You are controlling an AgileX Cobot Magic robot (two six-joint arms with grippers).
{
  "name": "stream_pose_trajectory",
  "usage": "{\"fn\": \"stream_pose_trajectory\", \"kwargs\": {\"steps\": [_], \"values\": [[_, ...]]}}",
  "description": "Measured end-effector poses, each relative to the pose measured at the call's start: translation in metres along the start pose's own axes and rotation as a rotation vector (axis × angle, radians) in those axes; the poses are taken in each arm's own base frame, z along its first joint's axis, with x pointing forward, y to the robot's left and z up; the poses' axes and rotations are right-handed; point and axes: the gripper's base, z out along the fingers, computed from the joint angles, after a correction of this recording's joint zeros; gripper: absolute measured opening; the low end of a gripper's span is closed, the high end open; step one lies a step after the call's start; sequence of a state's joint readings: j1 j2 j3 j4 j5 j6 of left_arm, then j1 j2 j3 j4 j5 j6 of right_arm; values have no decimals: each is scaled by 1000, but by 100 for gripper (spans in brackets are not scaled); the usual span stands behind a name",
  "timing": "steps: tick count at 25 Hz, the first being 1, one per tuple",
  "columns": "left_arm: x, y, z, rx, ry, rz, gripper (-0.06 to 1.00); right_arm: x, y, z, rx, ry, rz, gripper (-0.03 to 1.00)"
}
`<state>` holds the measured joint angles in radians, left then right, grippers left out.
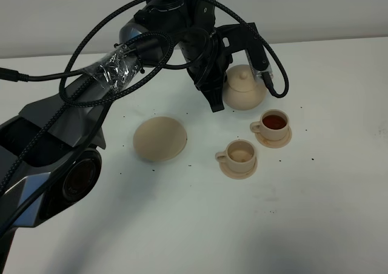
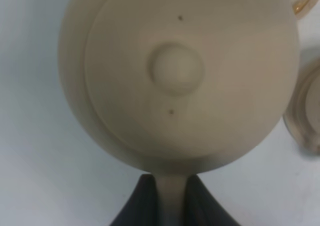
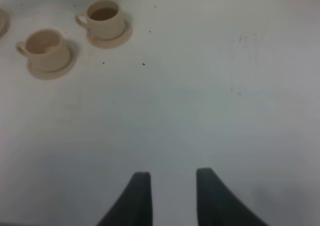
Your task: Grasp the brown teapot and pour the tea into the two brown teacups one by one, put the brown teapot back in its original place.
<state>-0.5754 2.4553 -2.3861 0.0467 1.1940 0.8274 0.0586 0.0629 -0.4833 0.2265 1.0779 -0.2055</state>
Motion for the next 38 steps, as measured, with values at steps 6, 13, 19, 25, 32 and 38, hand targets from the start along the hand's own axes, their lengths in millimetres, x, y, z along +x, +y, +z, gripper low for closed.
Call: {"fn": "stream_pose_trajectory", "kwargs": {"steps": [6,13,19,25,32,38], "values": [[5,4,0,-6,6,-12,12,0,0,0,0,0,0,24],[7,6,0,-6,5,-17,12,0,0,0,0,0,0,24],[7,2,-17,11,-29,-21,12,0,0,0,0,0,0,24],[27,-10,-56,-10,31,6,12,0,0,0,0,0,0,24],[54,-34,-73,24,118,33,12,0,0,0,0,0,0,24],[69,-48,-60,71,201,31,12,0,0,0,0,0,0,24]]}}
